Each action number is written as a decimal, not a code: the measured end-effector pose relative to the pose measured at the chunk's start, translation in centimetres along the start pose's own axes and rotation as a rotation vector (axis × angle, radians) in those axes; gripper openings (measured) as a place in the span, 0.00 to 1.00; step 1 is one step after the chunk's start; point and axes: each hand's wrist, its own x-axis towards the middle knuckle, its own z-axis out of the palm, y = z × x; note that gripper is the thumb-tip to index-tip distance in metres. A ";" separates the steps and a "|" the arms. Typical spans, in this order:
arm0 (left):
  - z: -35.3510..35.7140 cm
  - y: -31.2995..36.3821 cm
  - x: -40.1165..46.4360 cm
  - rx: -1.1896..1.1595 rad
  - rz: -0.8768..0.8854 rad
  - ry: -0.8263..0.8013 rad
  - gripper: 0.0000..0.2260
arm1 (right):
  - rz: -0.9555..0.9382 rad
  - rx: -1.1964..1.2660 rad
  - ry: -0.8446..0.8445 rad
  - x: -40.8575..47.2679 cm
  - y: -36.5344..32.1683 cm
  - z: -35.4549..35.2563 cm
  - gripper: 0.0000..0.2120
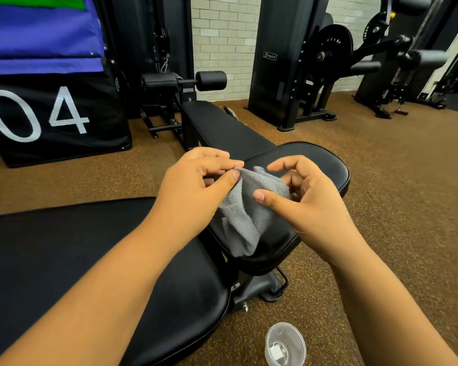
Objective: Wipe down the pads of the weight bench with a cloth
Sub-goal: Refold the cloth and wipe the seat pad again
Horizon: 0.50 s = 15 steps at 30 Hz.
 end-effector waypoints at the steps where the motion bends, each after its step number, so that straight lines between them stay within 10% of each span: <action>1: -0.2 0.1 0.1 0.010 0.010 0.008 0.08 | 0.000 -0.030 -0.022 0.1 -0.1 -0.2 0.14; 15: -0.4 1.4 0.9 -0.329 -0.296 -0.201 0.09 | -0.100 -0.233 -0.053 0.9 -1.3 -2.3 0.18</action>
